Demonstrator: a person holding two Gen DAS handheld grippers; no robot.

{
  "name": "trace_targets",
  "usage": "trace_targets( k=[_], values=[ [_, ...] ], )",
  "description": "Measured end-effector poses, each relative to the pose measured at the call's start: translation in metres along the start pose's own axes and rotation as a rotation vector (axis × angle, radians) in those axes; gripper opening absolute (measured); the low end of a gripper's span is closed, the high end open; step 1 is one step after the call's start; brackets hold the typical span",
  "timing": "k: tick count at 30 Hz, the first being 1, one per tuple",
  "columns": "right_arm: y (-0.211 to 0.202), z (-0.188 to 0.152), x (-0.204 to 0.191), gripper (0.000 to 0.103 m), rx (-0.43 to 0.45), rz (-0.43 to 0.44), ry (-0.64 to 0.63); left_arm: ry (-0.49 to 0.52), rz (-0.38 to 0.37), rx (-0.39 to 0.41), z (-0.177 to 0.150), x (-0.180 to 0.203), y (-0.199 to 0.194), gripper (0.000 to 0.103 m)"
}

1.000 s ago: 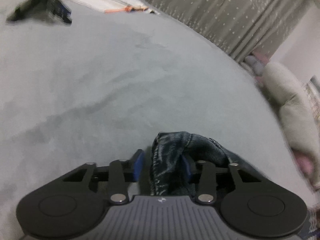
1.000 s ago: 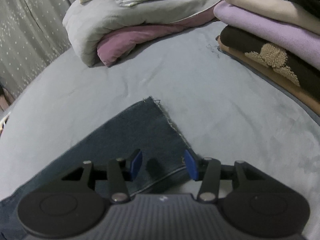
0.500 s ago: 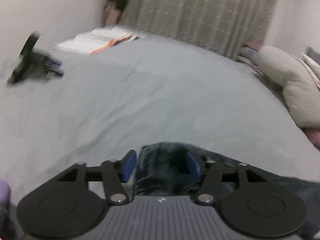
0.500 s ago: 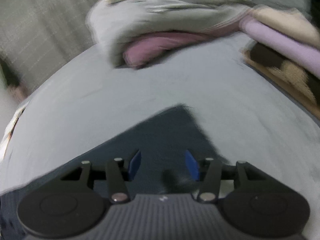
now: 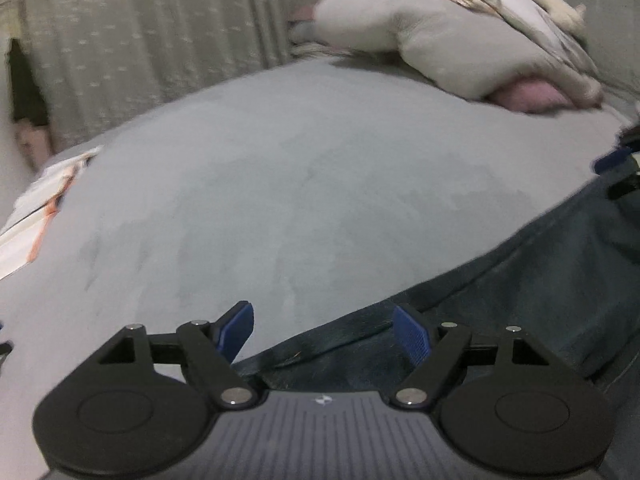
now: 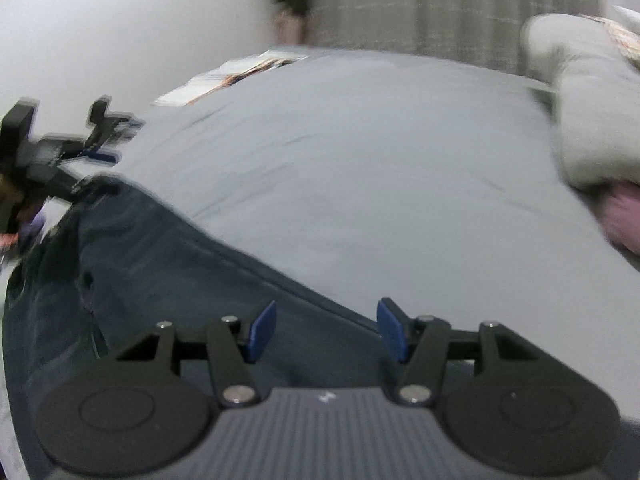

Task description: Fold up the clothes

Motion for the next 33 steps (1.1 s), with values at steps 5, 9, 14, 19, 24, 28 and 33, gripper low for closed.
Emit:
trace_targets(
  k=[5,9,14,19,24,28,33],
  values=[
    [0.052,0.020,-0.025,0.054,-0.029,0.104,-0.133,0.038,-0.102,-0.081,-0.005,0.005,0.019,0.076],
    [0.080,0.030,-0.039,0.053,-0.049,0.106,-0.193,0.037,-0.115,-0.119,-0.008,0.004,0.032,0.076],
    [0.099,0.029,-0.042,0.045,-0.059,0.132,-0.173,0.021,-0.112,-0.129,-0.017,0.003,0.043,0.069],
    [0.098,0.028,-0.053,0.010,-0.034,0.109,-0.177,-0.012,-0.132,-0.059,-0.021,0.014,0.038,0.012],
    [0.083,0.037,-0.060,0.006,0.030,-0.036,-0.217,-0.062,-0.093,0.061,-0.018,0.015,0.029,0.011],
    [0.084,0.056,-0.056,0.006,0.072,-0.181,-0.259,-0.077,-0.007,0.165,0.001,0.017,0.028,0.011],
    [0.119,0.073,-0.038,0.006,0.021,-0.265,-0.267,-0.036,0.084,0.133,0.006,0.020,0.058,0.012]
  ],
)
Point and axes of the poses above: each gripper's, at about its wrist camera, not at the fingertips, and y roughly the way its jaws point, x to its right, z to its top, the point moved 7 cm from there along y, roughly the way its jaws point, and after that the axes turned 13 degrees about -y, right-handed, at the moved point
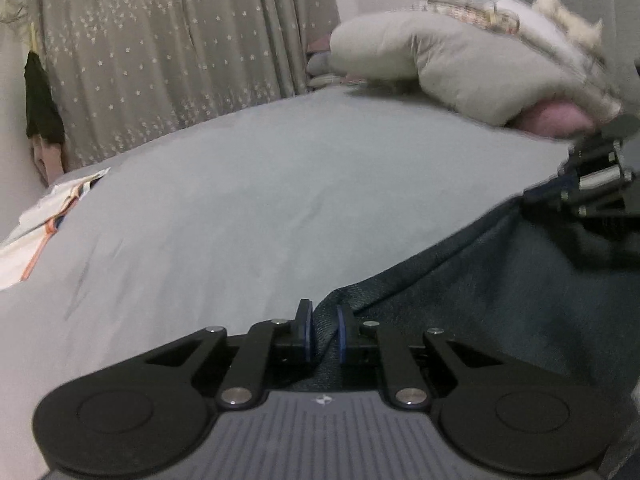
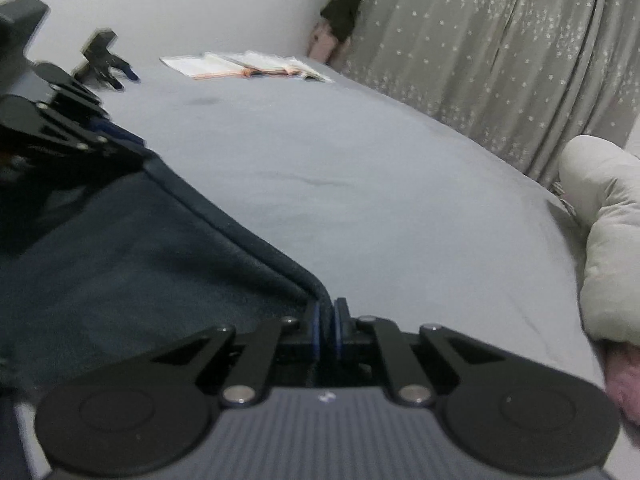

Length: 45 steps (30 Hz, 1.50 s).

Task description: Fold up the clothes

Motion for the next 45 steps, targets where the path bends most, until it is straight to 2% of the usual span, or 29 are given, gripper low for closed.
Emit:
trace_targets(
  k=[4,7,9,11,14,16,17,19,21,24,29,34,38,42,45],
  values=[
    [0.037,-0.008,-0.010,0.007,-0.059,0.019,0.011,0.008,0.043,-0.013,-0.010,0.000,0.024,0.015],
    [0.045,-0.012,-0.014,0.011,-0.058,0.010,0.042,0.034,0.081,0.000,-0.015,0.007,0.033,0.021],
    [0.042,-0.016,-0.011,0.020,-0.059,-0.006,0.077,0.046,0.102,0.004,-0.014,0.009,0.032,0.024],
    [0.033,-0.018,-0.008,0.044,-0.068,-0.041,0.089,0.035,0.119,0.003,-0.010,0.011,0.026,0.032],
    [0.009,-0.027,0.007,0.059,-0.061,-0.068,0.127,-0.006,0.116,0.012,0.000,0.014,0.011,0.035],
    [-0.013,-0.036,0.022,0.069,-0.051,-0.091,0.177,-0.030,0.087,0.033,0.007,0.021,-0.003,0.039],
    [-0.026,-0.045,0.032,0.071,-0.046,-0.106,0.210,-0.042,0.069,0.046,0.010,0.025,-0.011,0.041],
    [-0.048,-0.066,0.053,0.071,-0.055,-0.129,0.270,-0.051,0.010,0.061,0.015,0.041,-0.024,0.043],
    [-0.065,-0.089,0.072,0.071,-0.074,-0.155,0.319,-0.033,-0.046,0.044,0.014,0.058,-0.028,0.043],
    [-0.095,-0.139,0.112,0.069,-0.121,-0.216,0.405,0.013,-0.086,0.021,0.008,0.083,-0.026,0.043],
    [-0.139,-0.209,0.153,0.069,-0.193,-0.299,0.508,0.003,-0.148,-0.023,-0.006,0.115,-0.018,0.043],
    [-0.167,-0.268,0.177,0.067,-0.237,-0.326,0.607,-0.010,-0.149,-0.053,-0.021,0.133,-0.012,0.043],
    [-0.172,-0.301,0.183,0.063,-0.236,-0.305,0.642,-0.061,-0.145,-0.080,-0.031,0.136,-0.007,0.043],
    [-0.161,-0.312,0.185,0.059,-0.224,-0.264,0.642,-0.102,-0.144,-0.075,-0.038,0.136,-0.002,0.044],
    [-0.150,-0.310,0.185,0.057,-0.181,-0.254,0.645,-0.119,-0.147,-0.065,-0.040,0.134,-0.001,0.046]
  ],
)
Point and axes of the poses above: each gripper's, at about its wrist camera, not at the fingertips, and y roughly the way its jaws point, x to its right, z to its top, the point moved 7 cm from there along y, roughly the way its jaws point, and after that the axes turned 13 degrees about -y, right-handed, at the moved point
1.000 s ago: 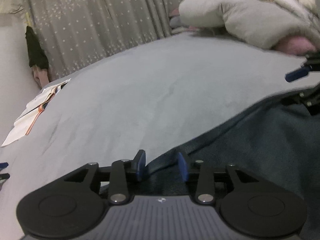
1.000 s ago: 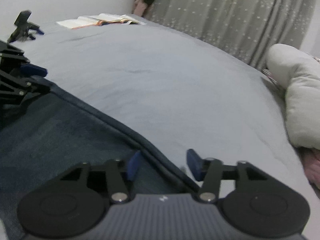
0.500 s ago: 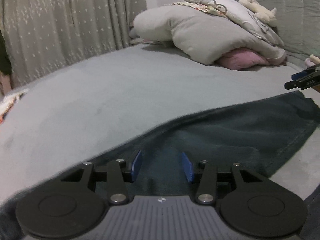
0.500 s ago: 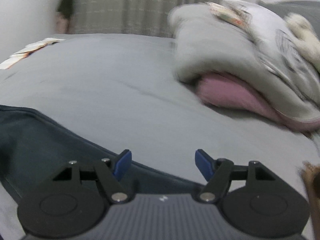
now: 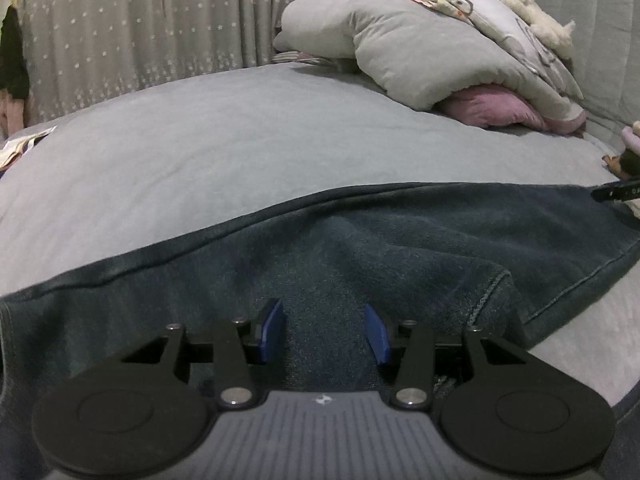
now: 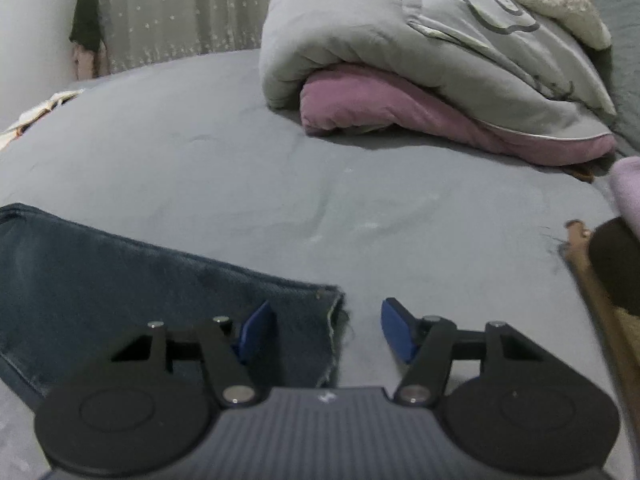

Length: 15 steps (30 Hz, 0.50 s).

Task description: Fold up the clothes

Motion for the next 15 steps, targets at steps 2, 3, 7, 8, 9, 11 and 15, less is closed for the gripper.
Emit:
trace_targets(
  k=[2,3,7,8,9,11,15],
  values=[
    [0.002,0.001,-0.008,0.040,0.015,0.007,-0.039,-0.004,-0.004,0.007,0.000,-0.001,0.000,0.046],
    [0.003,0.002,-0.013,0.035,0.023,0.010,-0.059,-0.005,-0.005,0.010,0.001,-0.002,0.000,0.046],
    [-0.008,0.013,-0.024,0.011,0.049,-0.018,-0.148,-0.019,-0.019,0.063,0.017,-0.008,-0.010,0.046],
    [-0.014,0.019,-0.024,0.011,0.064,-0.037,-0.171,-0.018,-0.018,0.074,0.020,-0.009,-0.011,0.046],
    [-0.016,0.022,-0.024,0.011,0.070,-0.047,-0.184,-0.009,-0.008,0.088,0.027,-0.012,-0.012,0.046],
    [-0.020,0.038,-0.022,0.011,0.079,-0.083,-0.231,0.015,0.020,0.112,0.042,-0.021,-0.013,0.046],
    [-0.016,0.069,-0.015,0.011,0.093,-0.121,-0.253,0.049,0.112,0.090,0.064,-0.048,0.006,0.046]
  ],
)
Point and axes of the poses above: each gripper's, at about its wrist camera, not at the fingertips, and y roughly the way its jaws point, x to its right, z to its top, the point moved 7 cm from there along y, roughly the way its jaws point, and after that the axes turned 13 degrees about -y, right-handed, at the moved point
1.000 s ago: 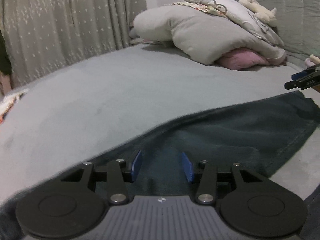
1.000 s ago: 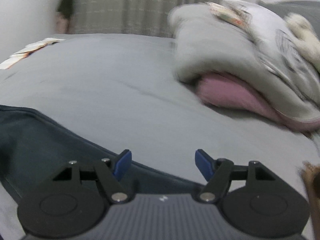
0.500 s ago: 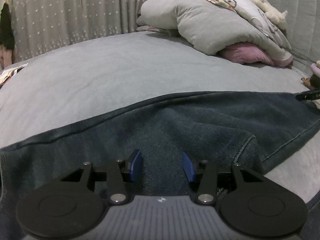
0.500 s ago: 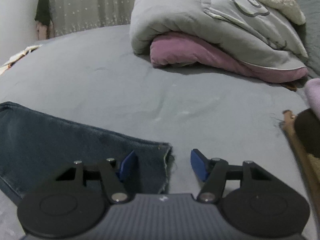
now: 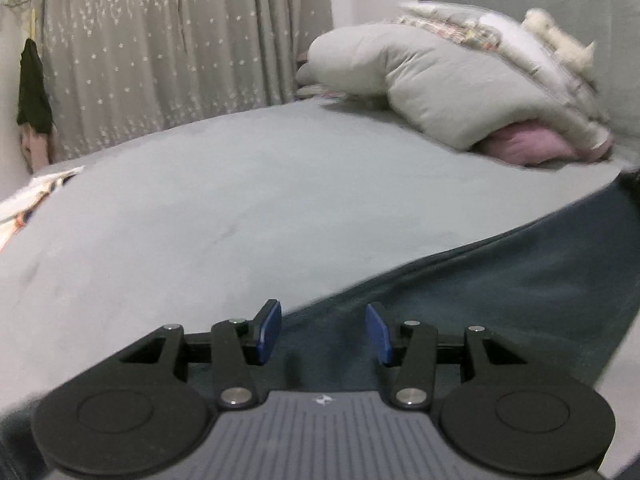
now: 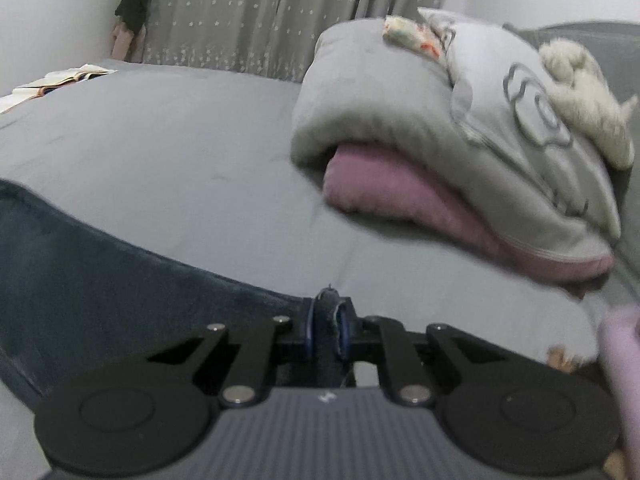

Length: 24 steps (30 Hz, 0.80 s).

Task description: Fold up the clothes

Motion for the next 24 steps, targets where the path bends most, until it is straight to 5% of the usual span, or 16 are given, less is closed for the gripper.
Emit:
trace_targets(
  k=[5,12,21,24],
  values=[
    [0.027,0.025,0.007,0.010,-0.017,-0.039,-0.014,-0.044,0.064,-0.025,-0.005,-0.037,0.022,0.046],
    [0.083,0.025,0.001,0.010,-0.102,-0.063,-0.024,0.004,0.072,0.051,-0.014,-0.042,0.027,0.048],
    [0.123,0.011,-0.013,0.009,-0.158,-0.149,-0.011,-0.043,0.074,0.052,-0.016,-0.051,0.033,0.065],
    [0.123,0.011,-0.019,0.018,-0.160,-0.211,-0.023,-0.071,0.088,0.038,-0.014,-0.056,0.035,0.074]
  ],
)
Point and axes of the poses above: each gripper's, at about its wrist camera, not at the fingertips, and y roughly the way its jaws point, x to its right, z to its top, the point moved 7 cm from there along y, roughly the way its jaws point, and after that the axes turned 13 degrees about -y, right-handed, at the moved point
